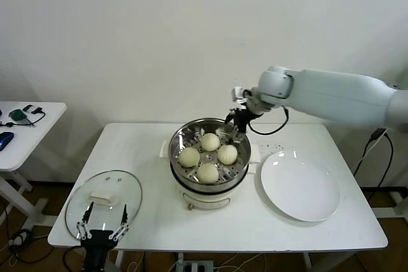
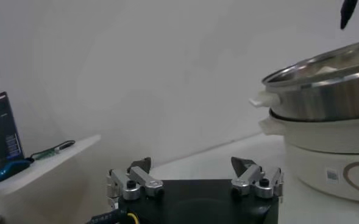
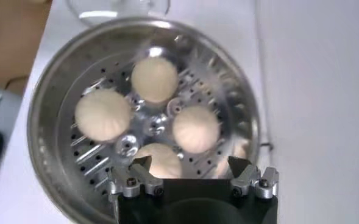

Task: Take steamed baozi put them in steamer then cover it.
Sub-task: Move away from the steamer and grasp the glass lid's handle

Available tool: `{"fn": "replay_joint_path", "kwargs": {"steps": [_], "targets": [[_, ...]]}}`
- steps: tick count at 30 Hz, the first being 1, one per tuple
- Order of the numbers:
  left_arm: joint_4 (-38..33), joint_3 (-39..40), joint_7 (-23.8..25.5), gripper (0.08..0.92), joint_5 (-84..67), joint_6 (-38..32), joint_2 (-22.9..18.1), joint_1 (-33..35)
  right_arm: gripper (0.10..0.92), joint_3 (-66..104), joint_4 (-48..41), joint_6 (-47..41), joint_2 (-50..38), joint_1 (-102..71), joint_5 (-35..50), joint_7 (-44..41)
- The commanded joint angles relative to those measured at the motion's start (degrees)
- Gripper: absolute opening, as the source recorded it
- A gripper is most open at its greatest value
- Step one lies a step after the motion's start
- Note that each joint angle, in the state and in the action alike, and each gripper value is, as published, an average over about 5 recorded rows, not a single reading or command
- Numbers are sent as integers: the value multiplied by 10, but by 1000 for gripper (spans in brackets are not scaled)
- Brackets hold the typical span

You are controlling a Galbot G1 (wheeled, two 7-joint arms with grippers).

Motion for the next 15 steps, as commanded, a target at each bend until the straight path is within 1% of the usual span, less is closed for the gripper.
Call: {"fn": "replay_joint_path", "kwargs": {"steps": [1,4,8,11,15], "targets": [[-5,-5,-1,823,19,3,0,-4,823,170,60,189,-180,-155,4,162],[-8,-9,-1,823,31,3,-1,-4,823,298,68,222,-211,-283,-11,209],[-11,-11,-1,823,56,4,0,-3,823,488,87,238,-231,-469,-33,248],[-14,-12,-1,823,82,7,-2,-6,823,626,91,247,-225,-598,-57,263],[-21,-14,1,823,112,13,-2,-13,823,755,96,249,-207,-709,-75,267]]}}
